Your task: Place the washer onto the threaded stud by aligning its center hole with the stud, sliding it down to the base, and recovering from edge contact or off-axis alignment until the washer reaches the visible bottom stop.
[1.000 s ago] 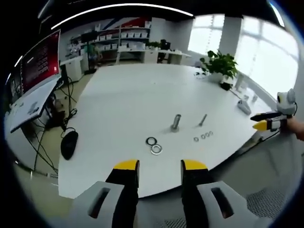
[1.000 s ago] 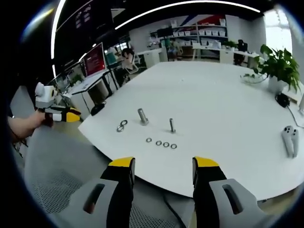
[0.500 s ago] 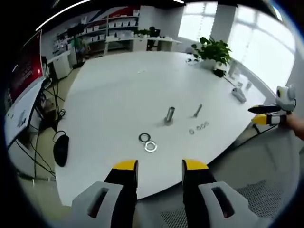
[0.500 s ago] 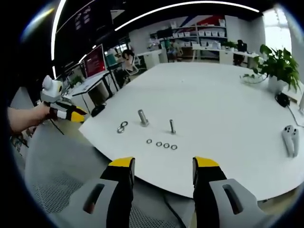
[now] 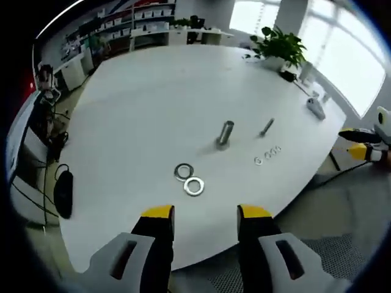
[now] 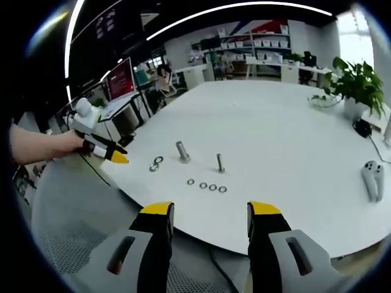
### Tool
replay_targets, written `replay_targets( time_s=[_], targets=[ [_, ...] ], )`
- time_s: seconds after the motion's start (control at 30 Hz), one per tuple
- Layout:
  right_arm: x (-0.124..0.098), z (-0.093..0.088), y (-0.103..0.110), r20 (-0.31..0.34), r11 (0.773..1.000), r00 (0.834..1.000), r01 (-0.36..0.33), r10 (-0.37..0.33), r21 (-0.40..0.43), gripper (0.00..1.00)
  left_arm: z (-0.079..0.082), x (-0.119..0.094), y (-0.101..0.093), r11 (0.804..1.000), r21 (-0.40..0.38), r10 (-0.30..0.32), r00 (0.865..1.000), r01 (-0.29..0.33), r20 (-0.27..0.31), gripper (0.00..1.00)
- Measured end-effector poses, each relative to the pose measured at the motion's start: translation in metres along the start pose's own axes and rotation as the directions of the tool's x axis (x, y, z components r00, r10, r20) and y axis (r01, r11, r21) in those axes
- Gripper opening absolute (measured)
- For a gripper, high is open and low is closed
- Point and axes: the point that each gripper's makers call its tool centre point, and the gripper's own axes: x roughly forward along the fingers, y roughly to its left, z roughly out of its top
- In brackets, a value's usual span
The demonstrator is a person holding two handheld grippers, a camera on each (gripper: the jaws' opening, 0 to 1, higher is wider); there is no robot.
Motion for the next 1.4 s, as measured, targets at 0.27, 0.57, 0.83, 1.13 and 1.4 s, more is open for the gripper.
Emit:
replay_targets(
  time_s=[0.27,0.57,0.83,1.13,1.4],
  targets=[
    [-0.001,0.000,-0.001,0.000,1.000,1.000,0.007,-0.007,0.000,0.50,0.000,0.033,0.001,0.999,0.047,0.024,0.998,-0.022,-0.054,0.39],
    [0.000,0.000,-0.001,0.004,1.000,1.000,0.006,-0.006,0.002,0.50,-0.003,0.066,0.006,0.991,0.130,0.045,0.989,-0.026,-0.144,0.35],
    [-0.001,0.001,-0.002,0.012,1.000,1.000,0.010,-0.010,-0.004,0.49,-0.006,0.080,0.006,0.988,0.156,0.050,0.981,-0.020,-0.188,0.35],
    [-0.001,0.001,-0.001,0.009,1.000,1.000,0.003,-0.003,-0.011,0.48,-0.010,0.084,0.009,0.947,0.320,0.089,0.975,-0.021,-0.201,0.29],
    [0.000,0.001,0.000,0.007,1.000,1.000,0.000,0.000,-0.012,0.47,-0.012,0.084,0.013,0.952,0.306,0.067,0.976,0.000,-0.207,0.21]
  ],
)
